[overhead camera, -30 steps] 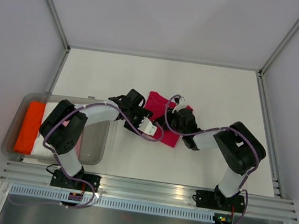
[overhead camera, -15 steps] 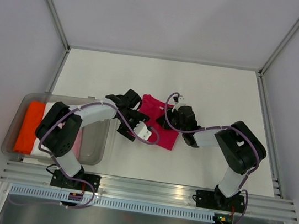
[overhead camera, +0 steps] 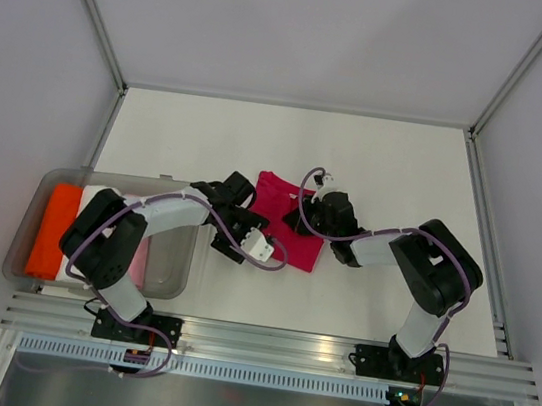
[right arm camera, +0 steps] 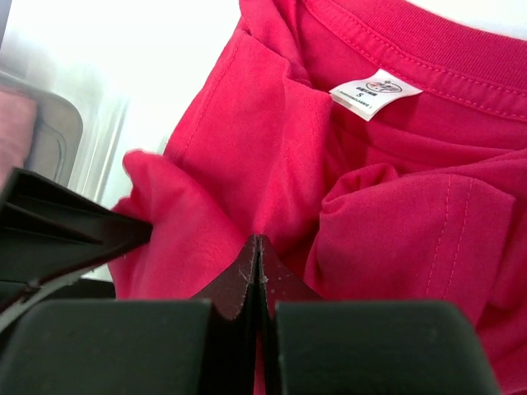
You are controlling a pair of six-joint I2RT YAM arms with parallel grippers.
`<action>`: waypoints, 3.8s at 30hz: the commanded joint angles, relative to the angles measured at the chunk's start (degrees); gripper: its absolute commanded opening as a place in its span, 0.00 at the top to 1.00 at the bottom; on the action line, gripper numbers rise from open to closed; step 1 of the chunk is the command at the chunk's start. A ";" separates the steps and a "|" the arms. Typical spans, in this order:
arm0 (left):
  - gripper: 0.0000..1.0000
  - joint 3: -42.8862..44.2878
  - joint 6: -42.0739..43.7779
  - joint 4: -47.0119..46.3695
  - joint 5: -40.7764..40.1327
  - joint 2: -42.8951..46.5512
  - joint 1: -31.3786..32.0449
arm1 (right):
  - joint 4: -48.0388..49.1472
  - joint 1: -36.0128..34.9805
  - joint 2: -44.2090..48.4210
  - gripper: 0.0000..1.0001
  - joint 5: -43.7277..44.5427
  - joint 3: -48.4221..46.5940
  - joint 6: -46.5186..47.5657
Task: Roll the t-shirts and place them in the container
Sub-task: Roll the tshirt
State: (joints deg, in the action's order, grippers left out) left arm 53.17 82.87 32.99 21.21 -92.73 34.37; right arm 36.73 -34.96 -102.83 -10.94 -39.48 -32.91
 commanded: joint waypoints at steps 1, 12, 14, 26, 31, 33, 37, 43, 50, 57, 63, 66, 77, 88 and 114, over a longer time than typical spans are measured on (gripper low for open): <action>0.18 -2.27 -2.36 -5.48 -2.22 -1.23 0.87 | 0.71 0.07 2.09 1.00 -1.28 -1.38 1.44; 0.81 -1.14 -8.69 -9.17 -2.93 -2.37 0.70 | -23.43 1.47 32.49 0.60 0.66 1.42 30.16; 0.90 -0.61 -10.00 -8.91 -2.58 -2.02 0.70 | -30.88 2.00 39.61 0.58 0.57 3.43 38.85; 0.98 8.53 -16.16 2.42 5.50 -2.10 -2.99 | -53.19 -8.17 46.76 0.50 9.42 8.45 66.83; 0.98 9.76 -16.86 4.71 7.44 -2.72 -3.52 | -42.98 -16.53 42.02 0.45 16.38 9.69 63.51; 0.98 10.29 -17.13 5.15 7.79 -2.90 -3.52 | -40.52 -20.65 39.65 0.43 17.70 9.25 62.35; 0.98 10.99 -17.22 6.64 8.76 -3.34 -3.70 | -37.27 -25.94 33.22 0.42 24.29 10.38 59.11; 0.98 11.78 -16.34 7.61 8.93 -3.86 -3.78 | -28.91 -26.74 29.44 0.40 33.07 13.20 59.27; 0.98 12.66 -15.46 9.02 8.58 -4.57 -3.87 | -23.46 -24.90 24.43 0.42 32.03 14.52 57.70; 0.98 14.68 -14.49 16.46 10.86 -4.48 -3.96 | -32.84 -16.73 29.59 1.00 15.28 10.15 57.86; 0.98 15.47 -13.79 25.26 14.55 -2.20 -4.13 | -57.70 -10.57 32.08 1.00 -12.41 -0.04 66.38; 0.98 17.40 -10.55 34.66 17.97 -2.72 -4.75 | -69.75 -8.46 28.83 1.00 -21.91 -5.05 69.90; 0.95 30.85 -12.64 46.11 22.64 -15.81 -11.78 | -62.93 6.38 17.85 1.00 -37.13 -8.94 60.34; 0.96 34.90 -18.80 43.12 19.65 -23.37 -15.29 | -50.55 13.77 15.96 0.49 -35.91 -10.36 41.90; 0.97 37.27 -19.59 43.12 22.38 -25.48 -18.55 | -8.34 3.14 18.55 0.23 -21.93 9.34 34.67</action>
State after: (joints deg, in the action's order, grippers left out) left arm 88.44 64.07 75.35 41.15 -118.52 16.10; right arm 23.07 -31.77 -82.94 -33.39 -29.43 3.44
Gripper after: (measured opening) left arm 0.070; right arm 0.839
